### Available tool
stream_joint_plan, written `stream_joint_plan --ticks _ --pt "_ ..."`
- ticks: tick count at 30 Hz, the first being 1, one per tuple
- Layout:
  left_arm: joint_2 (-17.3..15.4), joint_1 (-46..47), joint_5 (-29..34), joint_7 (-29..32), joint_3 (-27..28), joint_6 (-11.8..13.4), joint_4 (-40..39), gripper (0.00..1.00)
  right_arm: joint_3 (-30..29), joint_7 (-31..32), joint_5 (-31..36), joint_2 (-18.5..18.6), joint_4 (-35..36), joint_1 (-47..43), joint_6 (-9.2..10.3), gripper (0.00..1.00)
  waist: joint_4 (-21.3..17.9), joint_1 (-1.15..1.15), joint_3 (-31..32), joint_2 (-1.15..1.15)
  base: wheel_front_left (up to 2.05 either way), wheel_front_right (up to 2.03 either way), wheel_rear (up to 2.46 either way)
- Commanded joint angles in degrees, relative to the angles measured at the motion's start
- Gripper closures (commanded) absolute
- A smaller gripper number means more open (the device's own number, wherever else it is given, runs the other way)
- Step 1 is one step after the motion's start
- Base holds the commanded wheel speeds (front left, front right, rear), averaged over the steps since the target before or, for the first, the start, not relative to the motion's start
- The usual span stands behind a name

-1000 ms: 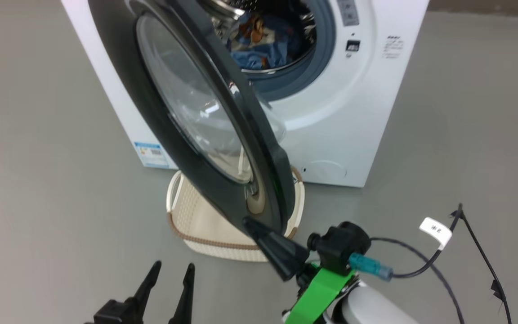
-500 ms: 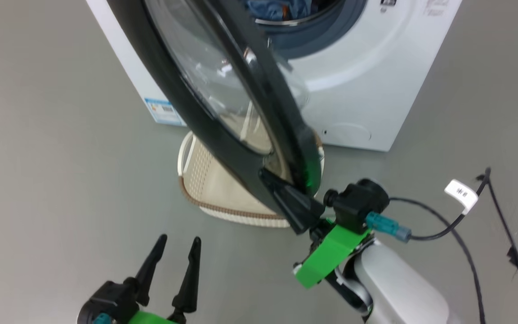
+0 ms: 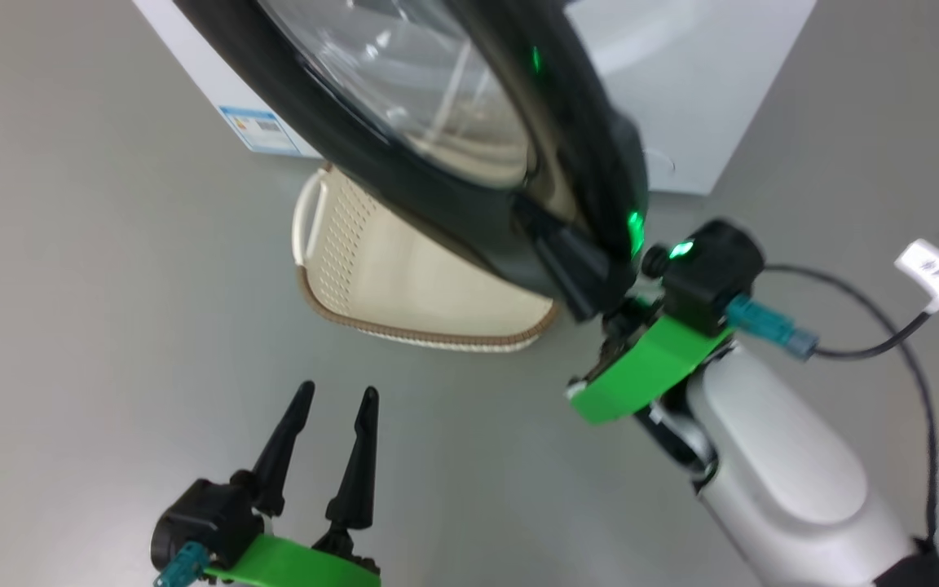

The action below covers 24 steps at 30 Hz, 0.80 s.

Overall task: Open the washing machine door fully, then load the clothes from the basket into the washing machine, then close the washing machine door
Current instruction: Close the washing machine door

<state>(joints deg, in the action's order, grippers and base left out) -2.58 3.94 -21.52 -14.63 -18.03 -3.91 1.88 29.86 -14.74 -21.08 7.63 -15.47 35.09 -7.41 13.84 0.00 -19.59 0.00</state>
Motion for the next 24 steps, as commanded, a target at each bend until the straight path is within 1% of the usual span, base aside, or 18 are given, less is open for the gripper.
stream_joint_plan --ticks 1,7,11,16,20,24 --pt "-0.3 1.6 -0.2 -0.4 1.3 0.6 -2.0 0.0 -0.4 -0.3 0.2 -0.4 2.0 1.9 -0.08 1.0 -1.8 0.0 -3.5 0.0 0.0 0.0 0.0" --pt "-0.3 2.7 1.2 -0.4 -0.5 0.8 -2.9 0.0 -1.4 -0.3 0.0 2.0 3.1 5.9 -0.08 1.0 -2.8 0.0 -8.0 0.0 0.0 0.0 0.0" --pt "-0.3 3.0 1.6 -0.4 -1.5 1.1 -4.0 0.0 -1.6 -0.3 -0.2 3.4 3.4 8.3 -0.08 1.0 -2.8 0.0 -10.2 0.0 0.0 0.0 0.0" --pt "-0.3 3.8 1.6 -0.4 -3.6 2.1 -6.3 0.0 -2.1 -0.3 -0.1 6.1 4.1 12.4 -0.08 1.0 -1.7 0.0 -13.7 0.0 0.0 0.0 0.0" --pt "-0.3 4.2 1.5 -0.4 -5.7 3.6 -8.4 0.0 -2.8 -0.3 0.0 8.0 5.1 17.0 -0.08 1.0 -1.0 0.0 -16.9 0.0 0.0 0.0 0.0" --pt "-0.3 5.0 1.9 -0.4 -6.9 3.9 -9.5 0.0 -2.3 -0.3 0.0 9.9 5.1 21.1 -0.08 1.0 0.2 0.0 -19.3 0.0 0.0 0.0 0.0"
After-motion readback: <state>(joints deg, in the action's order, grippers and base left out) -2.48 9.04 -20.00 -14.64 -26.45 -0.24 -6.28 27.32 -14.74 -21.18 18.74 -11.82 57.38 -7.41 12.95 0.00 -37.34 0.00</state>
